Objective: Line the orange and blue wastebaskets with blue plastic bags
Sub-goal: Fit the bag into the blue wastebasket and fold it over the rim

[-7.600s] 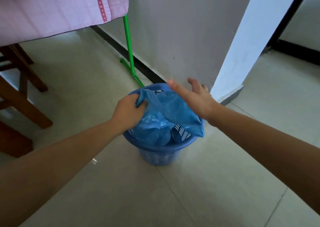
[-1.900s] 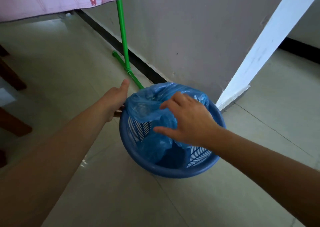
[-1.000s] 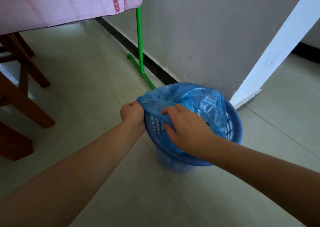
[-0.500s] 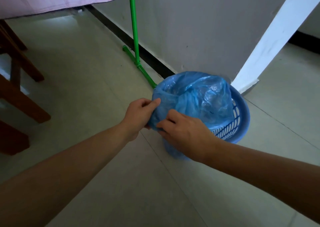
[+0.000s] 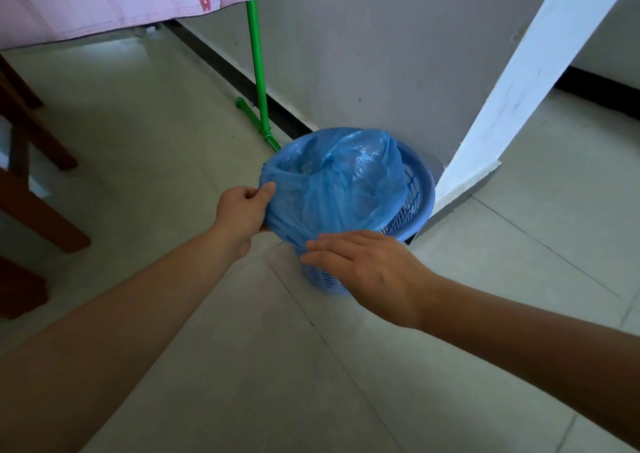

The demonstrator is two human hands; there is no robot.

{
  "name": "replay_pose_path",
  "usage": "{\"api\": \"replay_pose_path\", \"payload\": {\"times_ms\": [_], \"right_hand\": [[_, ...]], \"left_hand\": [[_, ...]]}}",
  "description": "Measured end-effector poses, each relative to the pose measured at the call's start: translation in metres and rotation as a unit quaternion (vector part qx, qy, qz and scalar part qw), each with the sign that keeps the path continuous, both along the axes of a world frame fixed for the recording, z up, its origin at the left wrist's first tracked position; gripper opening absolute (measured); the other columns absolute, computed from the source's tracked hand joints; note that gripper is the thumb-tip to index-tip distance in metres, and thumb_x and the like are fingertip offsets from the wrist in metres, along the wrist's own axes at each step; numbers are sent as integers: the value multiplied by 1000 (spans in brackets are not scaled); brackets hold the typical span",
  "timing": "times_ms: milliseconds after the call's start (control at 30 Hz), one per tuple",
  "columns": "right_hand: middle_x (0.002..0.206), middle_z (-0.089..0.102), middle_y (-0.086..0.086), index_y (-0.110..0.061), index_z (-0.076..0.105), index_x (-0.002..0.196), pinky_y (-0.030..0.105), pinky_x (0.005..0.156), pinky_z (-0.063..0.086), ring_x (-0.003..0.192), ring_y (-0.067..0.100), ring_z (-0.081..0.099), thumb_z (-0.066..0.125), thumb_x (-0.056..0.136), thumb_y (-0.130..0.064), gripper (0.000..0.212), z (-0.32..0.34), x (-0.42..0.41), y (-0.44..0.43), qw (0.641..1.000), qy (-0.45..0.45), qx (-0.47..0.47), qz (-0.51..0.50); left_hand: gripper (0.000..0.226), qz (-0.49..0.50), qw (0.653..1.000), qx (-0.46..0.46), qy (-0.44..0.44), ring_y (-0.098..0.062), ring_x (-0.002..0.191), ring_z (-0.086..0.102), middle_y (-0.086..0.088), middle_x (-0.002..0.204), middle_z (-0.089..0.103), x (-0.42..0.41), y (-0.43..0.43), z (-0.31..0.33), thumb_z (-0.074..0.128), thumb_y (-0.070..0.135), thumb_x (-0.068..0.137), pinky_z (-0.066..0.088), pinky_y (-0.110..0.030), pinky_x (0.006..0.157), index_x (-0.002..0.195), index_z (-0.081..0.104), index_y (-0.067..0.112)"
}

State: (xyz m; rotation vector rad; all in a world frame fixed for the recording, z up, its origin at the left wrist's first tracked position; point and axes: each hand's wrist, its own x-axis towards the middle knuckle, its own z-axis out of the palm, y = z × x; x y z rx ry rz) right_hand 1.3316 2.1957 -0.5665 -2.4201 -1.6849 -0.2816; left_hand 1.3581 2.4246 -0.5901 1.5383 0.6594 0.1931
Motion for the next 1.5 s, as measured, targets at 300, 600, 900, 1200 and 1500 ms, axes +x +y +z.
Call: {"api": "replay_pose_path", "payload": {"times_ms": [300,600,900,1200,1500], "right_hand": [[130,51,7,-13,55,134,43,99,46,118,23,52,52,85,-23,50,-1,24,-59,971,50,114,-202],[52,64,1,-5,70,95,20,37,39,40,14,59,54,97,-42,40,27,33,-40,693,550,185,-429],[58,65,5,-7,64,97,20,40,45,45,17,63,56,94,-20,16,20,25,-10,577,630,305,-421],[89,58,11,-8,53,105,43,65,63,79,23,72,40,100,-16,16,-6,2,-32,516,590,435,-442],[96,63,14,-11,53,118,37,68,61,84,30,72,38,104,-21,23,-15,13,-36,482,674,385,-406]], "left_hand": [[77,29,989,147,3,-14,103,61,2,122,56,-24,-5,5,50,76,79,55,-32,80,129,50,17],[44,148,975,-163,28,-12,70,51,2,81,52,-82,-79,5,70,57,79,45,-33,64,93,57,17],[10,130,974,-182,-46,-9,60,58,-1,72,63,-79,-95,2,64,15,91,45,-25,52,84,58,13],[11,97,966,-233,-48,-12,65,65,-9,76,66,-80,-118,-18,67,1,87,55,-21,60,90,57,4],[33,107,956,-268,-59,-24,93,72,-12,106,71,-63,-133,-5,63,25,93,61,-35,75,117,55,4]]}}
